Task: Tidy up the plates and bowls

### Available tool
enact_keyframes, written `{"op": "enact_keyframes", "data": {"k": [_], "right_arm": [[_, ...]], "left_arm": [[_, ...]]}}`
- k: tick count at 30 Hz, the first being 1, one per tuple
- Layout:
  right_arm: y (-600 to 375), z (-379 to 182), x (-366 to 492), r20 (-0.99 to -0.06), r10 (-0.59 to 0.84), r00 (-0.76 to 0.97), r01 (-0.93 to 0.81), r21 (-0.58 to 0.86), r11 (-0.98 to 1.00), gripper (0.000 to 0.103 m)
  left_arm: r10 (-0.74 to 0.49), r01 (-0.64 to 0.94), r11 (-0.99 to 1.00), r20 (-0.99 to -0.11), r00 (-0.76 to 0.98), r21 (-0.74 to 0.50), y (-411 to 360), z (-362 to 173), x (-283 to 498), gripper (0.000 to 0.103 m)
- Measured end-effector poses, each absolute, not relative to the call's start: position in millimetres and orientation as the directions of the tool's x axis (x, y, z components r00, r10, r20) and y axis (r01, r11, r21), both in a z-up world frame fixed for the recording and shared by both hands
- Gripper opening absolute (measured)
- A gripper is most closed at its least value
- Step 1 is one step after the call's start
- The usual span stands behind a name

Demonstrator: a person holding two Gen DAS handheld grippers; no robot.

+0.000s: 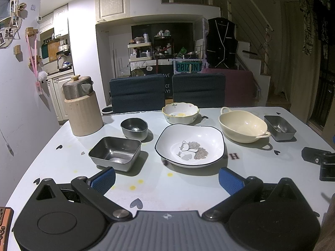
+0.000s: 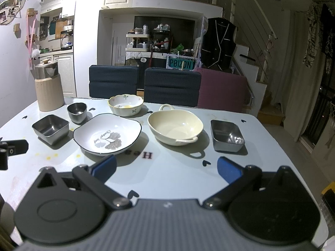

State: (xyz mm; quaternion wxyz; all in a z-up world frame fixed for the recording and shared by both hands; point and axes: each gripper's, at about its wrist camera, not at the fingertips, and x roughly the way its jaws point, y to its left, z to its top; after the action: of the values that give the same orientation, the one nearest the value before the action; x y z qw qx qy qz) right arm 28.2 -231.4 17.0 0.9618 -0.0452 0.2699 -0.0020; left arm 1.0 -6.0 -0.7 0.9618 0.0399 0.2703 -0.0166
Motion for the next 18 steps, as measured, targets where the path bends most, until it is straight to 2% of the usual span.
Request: {"op": "enact_keyframes", "data": {"k": [18], "right_arm": [[-231.3,17.2,28.8,-0.521,-0.028,0.853,-0.021,-0.088,0.996,0.103]], "left_arm": [[-0.011,0.054,0.996,-0.521,0.854,0.067,-5.8,-0.6,0.9,0.103]]}}
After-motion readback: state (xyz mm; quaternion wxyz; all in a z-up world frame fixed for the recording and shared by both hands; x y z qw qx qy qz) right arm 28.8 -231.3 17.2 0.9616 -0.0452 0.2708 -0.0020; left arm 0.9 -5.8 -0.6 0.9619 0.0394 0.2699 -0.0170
